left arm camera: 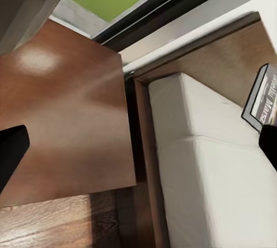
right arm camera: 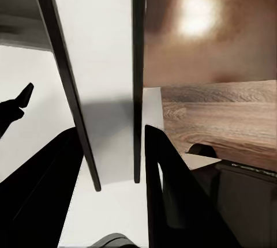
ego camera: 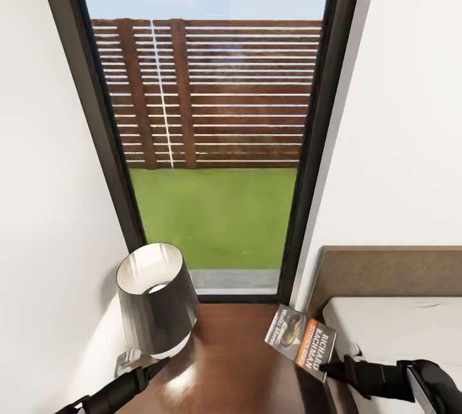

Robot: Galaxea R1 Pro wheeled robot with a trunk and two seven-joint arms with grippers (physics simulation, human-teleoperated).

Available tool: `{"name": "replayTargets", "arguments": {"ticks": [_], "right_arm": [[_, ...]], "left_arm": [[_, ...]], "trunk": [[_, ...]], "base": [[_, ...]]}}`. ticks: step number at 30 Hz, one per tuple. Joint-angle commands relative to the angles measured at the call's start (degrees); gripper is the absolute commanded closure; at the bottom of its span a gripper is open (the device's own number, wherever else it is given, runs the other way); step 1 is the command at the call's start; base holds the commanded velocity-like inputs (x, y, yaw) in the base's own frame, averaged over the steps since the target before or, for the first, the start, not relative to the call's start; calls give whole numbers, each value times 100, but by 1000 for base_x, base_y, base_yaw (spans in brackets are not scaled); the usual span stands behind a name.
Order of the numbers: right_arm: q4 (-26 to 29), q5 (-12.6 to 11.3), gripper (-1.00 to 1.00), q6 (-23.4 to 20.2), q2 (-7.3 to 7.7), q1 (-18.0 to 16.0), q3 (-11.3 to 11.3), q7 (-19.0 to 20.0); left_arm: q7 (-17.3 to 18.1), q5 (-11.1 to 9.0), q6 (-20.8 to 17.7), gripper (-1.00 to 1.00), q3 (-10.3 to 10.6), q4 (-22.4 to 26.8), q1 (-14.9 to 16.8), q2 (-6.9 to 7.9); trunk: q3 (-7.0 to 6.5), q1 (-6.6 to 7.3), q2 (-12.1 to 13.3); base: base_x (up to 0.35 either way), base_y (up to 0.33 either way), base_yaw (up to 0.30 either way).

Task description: In the bedroom, move the book from the bed onto either nightstand, and place the two sandals side by side next to the bed.

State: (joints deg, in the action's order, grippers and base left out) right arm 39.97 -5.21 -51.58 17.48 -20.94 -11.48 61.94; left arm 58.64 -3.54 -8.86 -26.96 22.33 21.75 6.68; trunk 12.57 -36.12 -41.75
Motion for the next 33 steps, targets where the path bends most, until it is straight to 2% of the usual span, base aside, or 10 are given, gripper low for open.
{"name": "replayTargets", "arguments": {"ticks": [1, 4, 9, 12, 21, 26, 29, 30, 32, 33], "right_arm": [[185, -21, 100, -340, 1, -5, -6, 0], [428, -75, 100, -670, 8, -6, -10, -1], [598, -558, 100, -821, 62, -7, -5, -6], [611, -701, 100, -837, 76, -11, -2, -1], [555, -768, 100, -842, 46, -21, 15, 309], [465, -770, 100, -838, -6, -35, 33, 334], [231, -730, 100, -830, -318, -151, 43, 304], [148, -702, 100, -819, -573, -283, 47, 289], [29, -696, 100, -800, -699, -312, 48, 283], [-151, -690, 100, -776, -825, -325, 49, 275]], "left_arm": [[26, -15, -9, -100, -20, -1, 5, -5], [25, -15, 75, -100, -19, -1, 5, -8], [25, -15, 115, -100, -19, -1, 2, -9], [30, -15, 119, -100, -19, -1, -1, -9], [34, -15, 121, -100, -14, -1, -4, -9], [34, -15, 121, -100, -11, -1, -4, -36], [34, -15, 121, -100, -11, -1, -4, -59], [34, -13, 121, -100, -11, 1, -4, -74], [34, -13, 121, -100, -13, 4, -4, -77], [34, -14, 123, -100, -15, 6, -4, -78]], "trunk": [[9, -1, -7], [9, -1, -7], [9, -1, -7], [9, -1, -7], [9, -1, -7], [9, -1, -7], [9, -1, -7], [9, -1, -7], [9, -1, -7], [9, -1, -7]], "base": [[0, 0, 0], [0, 0, 0], [0, 0, 0], [0, 0, 0], [0, 0, 0], [0, 0, 0], [0, 0, 0], [0, 0, 0], [0, 0, 0], [0, 0, 0]]}}
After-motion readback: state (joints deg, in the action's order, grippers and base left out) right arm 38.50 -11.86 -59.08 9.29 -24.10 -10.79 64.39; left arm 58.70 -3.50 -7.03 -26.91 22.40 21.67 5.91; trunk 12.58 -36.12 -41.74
